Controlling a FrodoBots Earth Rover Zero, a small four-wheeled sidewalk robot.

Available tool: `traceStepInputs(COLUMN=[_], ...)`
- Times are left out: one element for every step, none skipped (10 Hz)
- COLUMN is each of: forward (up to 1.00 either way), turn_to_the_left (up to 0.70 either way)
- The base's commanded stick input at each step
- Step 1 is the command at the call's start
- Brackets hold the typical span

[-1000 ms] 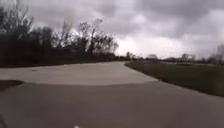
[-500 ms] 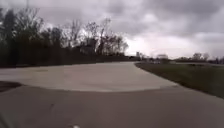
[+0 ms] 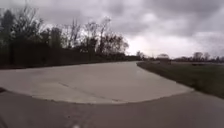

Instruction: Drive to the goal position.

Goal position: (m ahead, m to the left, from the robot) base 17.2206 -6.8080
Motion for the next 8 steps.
traceStepInputs(forward=[1.00,1.00,1.00,1.00,1.00,1.00,1.00,1.00], turn_to_the_left=[0.00,0.00,0.00,0.00,0.00,0.00,0.00,0.00])
